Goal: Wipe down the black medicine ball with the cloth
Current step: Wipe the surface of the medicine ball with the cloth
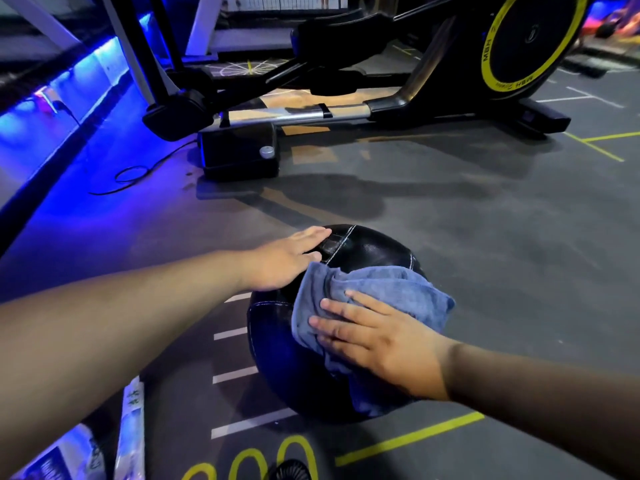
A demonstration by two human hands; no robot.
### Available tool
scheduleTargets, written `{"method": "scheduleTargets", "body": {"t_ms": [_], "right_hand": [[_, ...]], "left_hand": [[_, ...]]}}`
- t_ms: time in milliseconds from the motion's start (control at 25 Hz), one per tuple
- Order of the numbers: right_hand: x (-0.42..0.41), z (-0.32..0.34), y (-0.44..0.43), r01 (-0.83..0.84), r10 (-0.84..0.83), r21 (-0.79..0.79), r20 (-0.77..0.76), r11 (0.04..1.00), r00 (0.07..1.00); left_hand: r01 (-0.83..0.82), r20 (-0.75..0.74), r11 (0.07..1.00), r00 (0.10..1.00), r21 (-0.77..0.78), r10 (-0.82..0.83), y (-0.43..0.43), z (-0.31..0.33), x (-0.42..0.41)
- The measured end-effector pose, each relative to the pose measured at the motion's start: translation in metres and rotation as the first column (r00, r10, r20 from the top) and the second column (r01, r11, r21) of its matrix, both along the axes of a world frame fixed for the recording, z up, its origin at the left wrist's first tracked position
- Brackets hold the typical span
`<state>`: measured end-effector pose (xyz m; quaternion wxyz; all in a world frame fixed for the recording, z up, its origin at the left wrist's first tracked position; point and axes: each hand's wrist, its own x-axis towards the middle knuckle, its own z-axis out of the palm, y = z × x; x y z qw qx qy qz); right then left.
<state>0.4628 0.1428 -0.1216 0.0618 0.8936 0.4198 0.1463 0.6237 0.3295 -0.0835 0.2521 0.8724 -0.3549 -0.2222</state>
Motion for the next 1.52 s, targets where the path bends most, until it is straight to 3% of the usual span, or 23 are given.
{"method": "scheduleTargets", "body": {"t_ms": [80, 160, 240, 320, 360, 400, 440, 520, 560, 600, 680, 760, 800, 880, 920, 1000, 1080, 1120, 1240, 1280, 1360, 1480, 1520], "right_hand": [[0.003, 0.005, -0.008, -0.029, 0.029, 0.022, -0.020, 0.999, 0.999], [0.009, 0.007, -0.020, 0.139, -0.117, 0.274, -0.096, 0.952, 0.989], [0.020, 0.017, -0.036, 0.464, -0.370, 0.531, -0.279, 0.709, 0.886], [0.036, 0.029, -0.045, 0.726, -0.506, 0.575, -0.529, 0.376, 0.681], [0.038, 0.034, -0.043, 0.787, -0.535, 0.544, -0.589, 0.292, 0.606], [0.034, 0.033, -0.037, 0.767, -0.573, 0.553, -0.530, 0.327, 0.626], [0.027, 0.029, -0.030, 0.694, -0.572, 0.554, -0.413, 0.460, 0.709], [0.005, 0.013, -0.006, 0.385, -0.350, 0.410, -0.162, 0.827, 0.923], [-0.006, 0.002, 0.004, 0.191, -0.175, 0.251, -0.086, 0.949, 0.981], [-0.014, -0.006, 0.009, 0.033, -0.028, 0.082, -0.061, 0.996, 0.998], [-0.012, -0.010, 0.004, -0.099, 0.096, -0.115, -0.025, 0.988, 0.995], [-0.001, -0.005, -0.009, -0.027, 0.028, -0.037, 0.020, 0.999, 0.999], [0.005, 0.001, -0.016, 0.099, -0.098, 0.080, -0.014, 0.992, 0.995], [0.017, 0.016, -0.038, 0.429, -0.386, 0.349, -0.188, 0.833, 0.903], [0.024, 0.026, -0.047, 0.589, -0.516, 0.432, -0.285, 0.683, 0.808], [0.039, 0.039, -0.065, 0.805, -0.689, 0.451, -0.440, 0.386, 0.576], [0.052, 0.053, -0.076, 0.854, -0.736, 0.494, -0.514, 0.165, 0.440], [0.058, 0.064, -0.076, 0.830, -0.717, 0.554, -0.555, 0.060, 0.422], [0.068, 0.089, -0.062, 0.661, -0.621, 0.734, -0.592, -0.153, 0.513], [0.067, 0.090, -0.054, 0.608, -0.609, 0.781, -0.553, -0.142, 0.569], [0.056, 0.076, -0.040, 0.612, -0.576, 0.789, -0.474, 0.059, 0.666], [0.038, 0.060, -0.033, 0.730, -0.507, 0.507, -0.526, 0.458, 0.683], [0.037, 0.065, -0.037, 0.724, -0.489, 0.461, -0.536, 0.513, 0.688]], "left_hand": [[0.002, -0.019, 1.000, 1.000, -0.027, -0.003, 0.002, 0.000, -0.002], [0.014, 0.004, 1.000, 1.000, -0.016, -0.014, 0.003, -0.001, 0.000], [0.035, 0.041, 0.999, 0.999, 0.021, -0.036, 0.002, -0.003, 0.003], [0.046, 0.052, 0.998, 0.997, 0.051, -0.049, 0.002, -0.005, 0.006], [0.047, 0.058, 0.996, 0.997, 0.069, -0.052, 0.001, -0.005, 0.006], [0.049, 0.075, 0.995, 0.996, 0.088, -0.055, -0.001, -0.005, 0.006], [0.048, 0.097, 0.993, 0.994, 0.104, -0.058, -0.003, -0.005, 0.005], [0.038, 0.107, 0.994, 0.993, 0.100, -0.048, -0.002, -0.004, 0.005], [0.039, 0.095, 0.995, 0.994, 0.089, -0.048, -0.001, -0.003, 0.004], [0.046, 0.089, 0.996, 0.995, 0.082, -0.053, 0.001, -0.002, 0.003], [0.056, 0.095, 0.995, 0.993, 0.077, -0.063, 0.002, -0.002, 0.000], [0.040, 0.092, 0.998, 0.995, 0.057, -0.046, 0.003, -0.002, 0.001], [0.034, 0.092, 0.997, 0.995, 0.063, -0.040, 0.004, -0.003, 0.003], [0.042, 0.092, 0.996, 0.995, 0.085, -0.050, 0.004, -0.006, 0.007], [0.047, 0.087, 0.995, 0.995, 0.086, -0.054, 0.005, -0.007, 0.008], [0.050, 0.079, 0.996, 0.995, 0.071, -0.055, 0.005, -0.008, 0.006], [0.046, 0.082, 0.997, 0.995, 0.057, -0.050, 0.003, -0.008, 0.004], [0.044, 0.089, 0.997, 0.995, 0.056, -0.049, 0.002, -0.007, 0.005], [0.037, 0.089, 0.997, 0.995, 0.065, -0.043, 0.004, -0.008, 0.006], [0.039, 0.090, 0.997, 0.995, 0.067, -0.045, 0.005, -0.009, 0.006], [0.048, 0.091, 0.997, 0.994, 0.062, -0.053, 0.006, -0.010, 0.005], [0.045, 0.087, 0.997, 0.995, 0.056, -0.050, 0.007, -0.008, 0.003], [0.040, 0.085, 0.997, 0.995, 0.063, -0.045, 0.007, -0.007, 0.003]]}}
